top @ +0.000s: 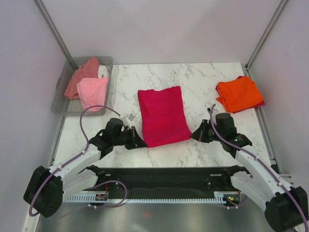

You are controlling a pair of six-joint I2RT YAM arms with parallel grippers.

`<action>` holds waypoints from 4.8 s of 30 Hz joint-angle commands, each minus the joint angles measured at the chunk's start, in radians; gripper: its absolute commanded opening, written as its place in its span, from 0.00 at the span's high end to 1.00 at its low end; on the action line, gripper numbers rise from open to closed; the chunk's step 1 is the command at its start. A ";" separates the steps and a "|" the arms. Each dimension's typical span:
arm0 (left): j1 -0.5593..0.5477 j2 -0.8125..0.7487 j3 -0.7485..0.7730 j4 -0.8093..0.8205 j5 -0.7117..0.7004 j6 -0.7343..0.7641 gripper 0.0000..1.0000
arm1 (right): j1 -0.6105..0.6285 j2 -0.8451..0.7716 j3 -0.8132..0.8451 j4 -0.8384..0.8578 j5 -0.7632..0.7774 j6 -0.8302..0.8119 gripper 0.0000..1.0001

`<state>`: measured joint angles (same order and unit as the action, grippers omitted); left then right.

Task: Fold and stack the t-shirts
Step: Fold the tshirt

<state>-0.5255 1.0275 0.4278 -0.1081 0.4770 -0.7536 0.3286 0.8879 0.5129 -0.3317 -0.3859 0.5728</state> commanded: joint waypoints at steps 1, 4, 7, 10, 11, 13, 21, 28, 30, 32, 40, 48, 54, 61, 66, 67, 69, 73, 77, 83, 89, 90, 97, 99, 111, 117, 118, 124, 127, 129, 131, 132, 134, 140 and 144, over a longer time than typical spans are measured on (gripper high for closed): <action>-0.019 -0.116 -0.033 -0.065 0.040 -0.081 0.98 | 0.006 -0.098 -0.001 -0.125 0.005 0.010 1.00; -0.024 -0.187 -0.031 -0.110 0.069 -0.092 0.98 | 0.006 -0.165 0.016 -0.179 0.010 0.016 1.00; -0.024 -0.237 -0.017 -0.148 0.083 -0.105 0.98 | 0.006 -0.210 0.044 -0.214 0.022 0.018 1.00; -0.024 -0.239 0.011 -0.162 0.086 -0.118 0.98 | 0.006 -0.202 0.078 -0.222 0.042 0.007 1.00; -0.024 -0.228 0.023 -0.163 0.083 -0.118 0.98 | 0.006 -0.175 0.107 -0.224 0.059 0.001 1.00; -0.019 -0.198 0.069 -0.169 0.086 -0.112 0.98 | 0.006 -0.143 0.140 -0.224 0.080 -0.010 1.00; 0.035 -0.044 0.233 -0.168 0.049 -0.099 0.98 | 0.004 0.126 0.367 -0.173 0.229 -0.070 1.00; 0.137 0.114 0.356 -0.160 0.051 -0.066 0.98 | 0.000 0.357 0.548 -0.122 0.287 -0.091 1.00; 0.168 0.149 0.386 -0.134 0.052 -0.063 0.98 | -0.006 0.442 0.608 -0.102 0.295 -0.094 1.00; 0.205 0.210 0.419 -0.130 0.054 -0.056 0.98 | -0.016 0.535 0.675 -0.087 0.289 -0.100 1.00; 0.311 0.514 0.649 -0.073 0.045 -0.032 0.98 | -0.040 0.842 0.927 -0.038 0.259 -0.102 1.00; 0.371 0.896 0.925 -0.054 0.078 -0.032 0.01 | -0.066 1.148 1.173 0.071 0.188 -0.094 0.12; 0.357 0.769 0.819 -0.047 -0.031 0.028 0.00 | -0.066 1.014 0.937 0.201 0.189 -0.136 0.14; 0.285 0.596 0.614 0.034 -0.173 0.106 0.00 | -0.066 0.930 0.741 0.209 0.160 -0.156 0.15; 0.262 0.533 0.411 0.263 -0.213 0.137 0.00 | -0.059 0.878 0.575 0.325 0.180 -0.113 0.16; 0.262 0.537 0.401 0.289 -0.215 0.140 0.00 | -0.059 0.875 0.555 0.364 0.189 -0.108 0.15; 0.263 0.554 0.393 0.306 -0.219 0.161 0.00 | -0.059 0.879 0.529 0.401 0.208 -0.102 0.14; 0.256 0.545 0.330 0.390 -0.222 0.172 0.00 | -0.059 0.869 0.472 0.459 0.249 -0.094 0.04; 0.252 0.531 0.276 0.446 -0.210 0.157 0.00 | -0.059 0.836 0.440 0.471 0.292 -0.109 0.03; 0.251 0.520 0.278 0.455 -0.198 0.146 0.01 | -0.066 0.792 0.444 0.396 0.464 -0.143 0.14; 0.249 0.557 0.289 0.459 -0.193 0.135 0.04 | -0.068 0.812 0.473 0.361 0.539 -0.160 0.16; 0.248 0.559 0.290 0.464 -0.184 0.132 0.05 | -0.069 0.810 0.486 0.335 0.576 -0.165 0.15; 0.248 0.539 0.278 0.473 -0.179 0.119 0.06 | -0.071 0.839 0.574 0.238 0.958 -0.358 0.16; 0.246 0.526 0.275 0.473 -0.182 0.117 0.06 | -0.069 0.914 0.703 0.127 1.040 -0.407 0.22; 0.246 0.516 0.275 0.475 -0.172 0.103 0.06 | -0.071 1.194 0.990 -0.036 1.300 -0.564 0.43; 0.246 0.520 0.273 0.470 -0.182 0.105 0.06 | -0.074 1.309 1.056 -0.053 1.364 -0.599 0.44; 0.246 0.519 0.272 0.470 -0.184 0.105 0.06 | -0.077 1.327 1.065 -0.056 1.375 -0.603 0.44; 0.248 0.526 0.275 0.469 -0.190 0.105 0.06 | -0.131 1.451 1.171 -0.113 1.377 -0.594 0.45; 0.248 0.520 0.276 0.461 -0.196 0.106 0.06 | -0.155 1.511 1.223 -0.138 1.392 -0.593 0.39; 0.248 0.517 0.276 0.459 -0.202 0.105 0.06 | -0.171 1.531 1.254 -0.147 1.410 -0.584 0.34; 0.249 0.520 0.276 0.456 -0.202 0.103 0.06 | -0.181 1.560 1.282 -0.145 1.443 -0.580 0.34; 0.248 0.523 0.278 0.455 -0.207 0.103 0.06 | -0.194 1.572 1.294 -0.144 1.452 -0.580 0.36; 0.248 0.528 0.281 0.452 -0.202 0.100 0.06 | -0.206 1.612 1.326 -0.144 1.489 -0.587 0.67; 0.248 0.520 0.284 0.443 -0.213 0.100 0.07 | -0.152 1.567 1.322 -0.201 1.473 -0.504 1.00; 0.248 0.514 0.284 0.435 -0.218 0.105 0.07 | -0.042 1.488 1.313 -0.291 1.458 -0.409 1.00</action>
<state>-0.2729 1.5799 0.7013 0.3176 0.2871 -0.6395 0.1822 2.4527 1.8332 -0.5186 1.1339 0.0555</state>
